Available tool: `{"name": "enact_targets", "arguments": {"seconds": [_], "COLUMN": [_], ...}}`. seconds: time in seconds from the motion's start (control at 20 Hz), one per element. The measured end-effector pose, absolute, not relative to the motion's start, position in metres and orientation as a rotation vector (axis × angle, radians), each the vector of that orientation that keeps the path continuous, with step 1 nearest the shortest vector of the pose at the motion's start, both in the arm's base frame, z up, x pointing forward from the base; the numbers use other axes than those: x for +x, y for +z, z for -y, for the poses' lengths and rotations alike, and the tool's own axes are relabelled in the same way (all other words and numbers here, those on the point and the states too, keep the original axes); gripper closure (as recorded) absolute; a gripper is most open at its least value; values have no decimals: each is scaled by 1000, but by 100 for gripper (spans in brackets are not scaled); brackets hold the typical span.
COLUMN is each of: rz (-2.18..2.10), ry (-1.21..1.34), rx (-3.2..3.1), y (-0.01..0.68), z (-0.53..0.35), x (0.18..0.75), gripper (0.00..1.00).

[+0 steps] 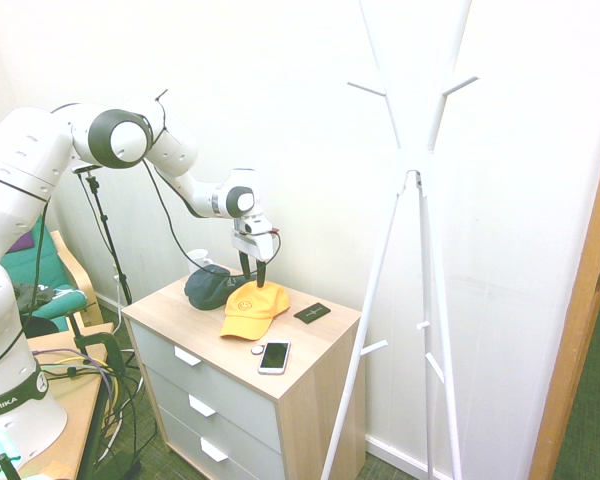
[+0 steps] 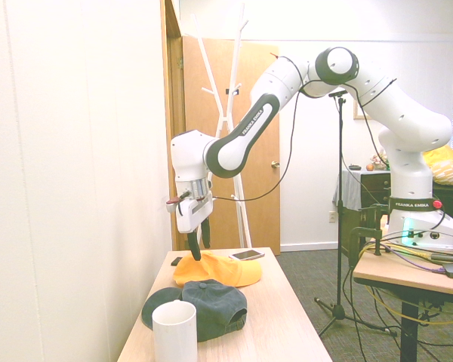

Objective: Hang the cap

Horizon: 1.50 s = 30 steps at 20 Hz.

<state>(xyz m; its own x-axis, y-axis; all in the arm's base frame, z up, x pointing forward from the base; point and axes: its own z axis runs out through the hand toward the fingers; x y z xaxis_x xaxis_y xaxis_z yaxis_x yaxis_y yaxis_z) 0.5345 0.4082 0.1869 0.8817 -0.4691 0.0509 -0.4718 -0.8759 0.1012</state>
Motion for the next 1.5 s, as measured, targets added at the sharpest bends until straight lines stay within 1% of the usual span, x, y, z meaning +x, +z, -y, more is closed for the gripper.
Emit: {"name": "enact_targets", "arguments": {"seconds": [1.25,1.5], "rz": [739,815], "ry": [33,66], "rx": [2923,2912], "y": [173,186], "z": [-403,-386], "x": [552,570], "gripper": [100,100]}}
